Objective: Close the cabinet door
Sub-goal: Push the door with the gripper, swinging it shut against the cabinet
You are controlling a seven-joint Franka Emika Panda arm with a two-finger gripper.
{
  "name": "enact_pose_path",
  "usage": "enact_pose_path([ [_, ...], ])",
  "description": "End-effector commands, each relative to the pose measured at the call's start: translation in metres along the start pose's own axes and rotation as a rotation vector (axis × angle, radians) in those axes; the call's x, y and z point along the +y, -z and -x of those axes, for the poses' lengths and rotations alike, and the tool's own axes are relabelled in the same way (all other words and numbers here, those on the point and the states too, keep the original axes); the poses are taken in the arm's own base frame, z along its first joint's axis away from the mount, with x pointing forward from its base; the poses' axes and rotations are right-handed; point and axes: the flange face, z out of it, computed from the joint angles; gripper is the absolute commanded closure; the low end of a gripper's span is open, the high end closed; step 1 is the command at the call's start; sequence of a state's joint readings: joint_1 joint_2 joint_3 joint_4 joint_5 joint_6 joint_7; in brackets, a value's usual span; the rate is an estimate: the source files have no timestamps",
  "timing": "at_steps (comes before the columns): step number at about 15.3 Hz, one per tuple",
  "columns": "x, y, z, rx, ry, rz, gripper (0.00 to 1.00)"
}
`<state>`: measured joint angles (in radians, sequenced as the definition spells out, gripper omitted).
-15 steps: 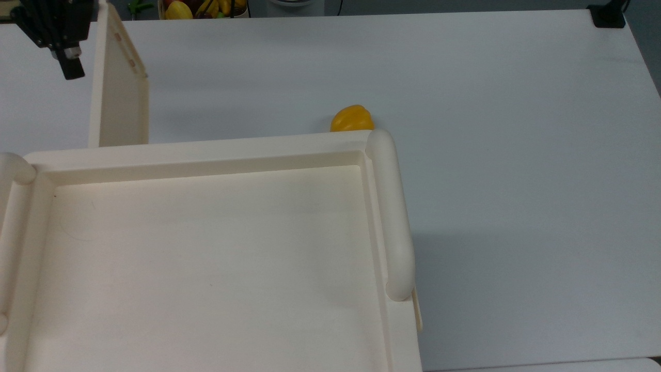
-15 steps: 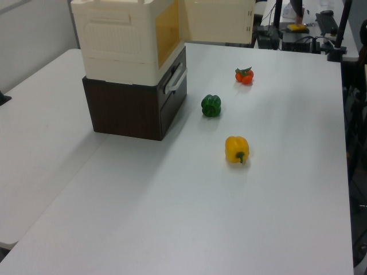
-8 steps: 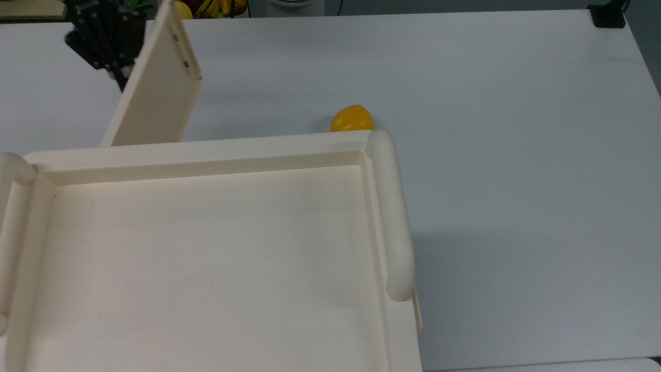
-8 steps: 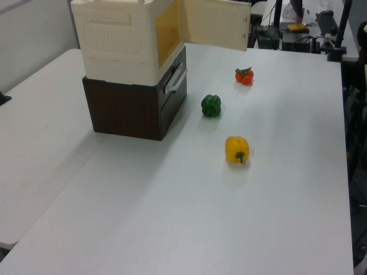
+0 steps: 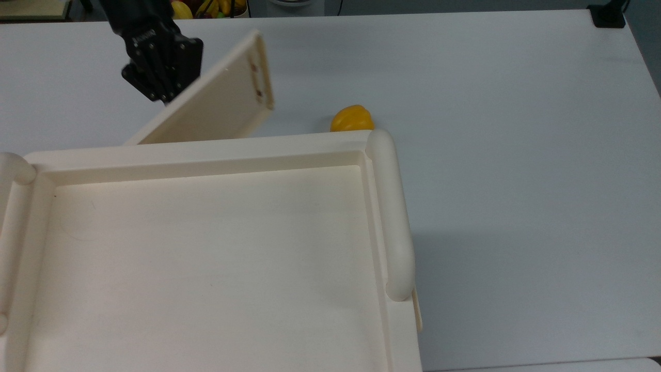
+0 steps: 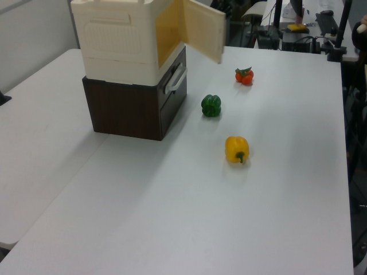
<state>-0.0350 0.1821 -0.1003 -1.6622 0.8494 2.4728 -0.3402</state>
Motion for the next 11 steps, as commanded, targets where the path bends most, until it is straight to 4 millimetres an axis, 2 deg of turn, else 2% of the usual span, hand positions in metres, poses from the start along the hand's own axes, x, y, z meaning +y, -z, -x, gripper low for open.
enact_pose_path([
  [1, -0.017, -0.033, 0.004, 0.081, -0.016, -0.002, 1.00],
  [4, -0.029, -0.057, 0.012, 0.136, -0.007, 0.011, 1.00],
  [7, -0.036, -0.072, 0.008, 0.195, -0.004, 0.014, 1.00],
  [11, -0.043, -0.080, -0.005, 0.250, 0.001, 0.003, 1.00],
])
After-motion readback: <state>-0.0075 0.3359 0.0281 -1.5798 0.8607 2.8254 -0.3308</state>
